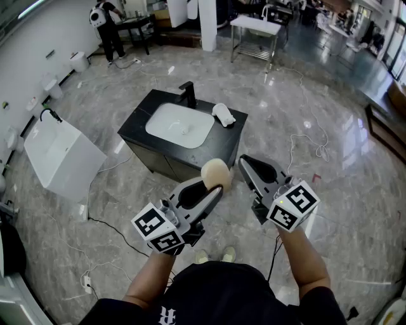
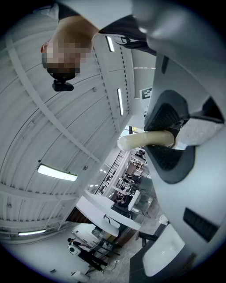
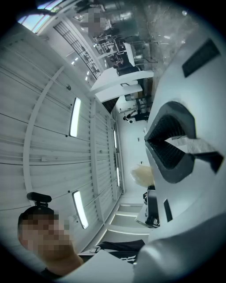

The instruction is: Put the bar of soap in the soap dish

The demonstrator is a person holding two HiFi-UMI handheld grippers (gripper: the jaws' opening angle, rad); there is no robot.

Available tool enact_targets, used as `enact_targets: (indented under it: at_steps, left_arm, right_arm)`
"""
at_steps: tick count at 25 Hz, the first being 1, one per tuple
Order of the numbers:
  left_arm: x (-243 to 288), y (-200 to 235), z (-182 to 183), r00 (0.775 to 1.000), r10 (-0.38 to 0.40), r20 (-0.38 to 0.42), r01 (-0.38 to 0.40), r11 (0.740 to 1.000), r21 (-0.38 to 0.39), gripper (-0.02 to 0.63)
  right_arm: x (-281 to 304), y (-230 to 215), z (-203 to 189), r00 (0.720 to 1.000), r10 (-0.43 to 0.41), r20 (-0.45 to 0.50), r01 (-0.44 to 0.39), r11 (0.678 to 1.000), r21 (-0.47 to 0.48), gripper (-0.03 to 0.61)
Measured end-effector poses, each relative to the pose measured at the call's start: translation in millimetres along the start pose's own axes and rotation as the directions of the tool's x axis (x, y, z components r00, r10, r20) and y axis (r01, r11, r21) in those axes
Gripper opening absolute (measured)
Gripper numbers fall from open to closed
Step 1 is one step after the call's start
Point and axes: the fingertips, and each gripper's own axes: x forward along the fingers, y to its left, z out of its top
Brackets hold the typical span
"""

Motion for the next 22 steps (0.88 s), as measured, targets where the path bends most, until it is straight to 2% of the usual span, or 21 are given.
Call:
enact_targets:
  at_steps: [5,11,22]
  left_arm:
    - [-1,-1,1,1.000,0.000,0.000,0.000,1.000,0.002,0.106]
    - [1,-3,-2,1.000,0.006,-0.002,-0.006,1.000,0.003,0.106]
    - [10,-1,-4,1.000,0.015,-0.004,-0.015,1.000,0.008,0.106]
  right_arm:
    - [1,1,2,1.000,0.000,0.003,0.000,1.000,0.005,0.008]
    - [-8,-8,3,0.999,-0.015,0.028,0.013,0.998,0.067,0.008]
    - [-15,-9,7,0.999,0.021,0.049,-0.026,0.994,0.103,0.009]
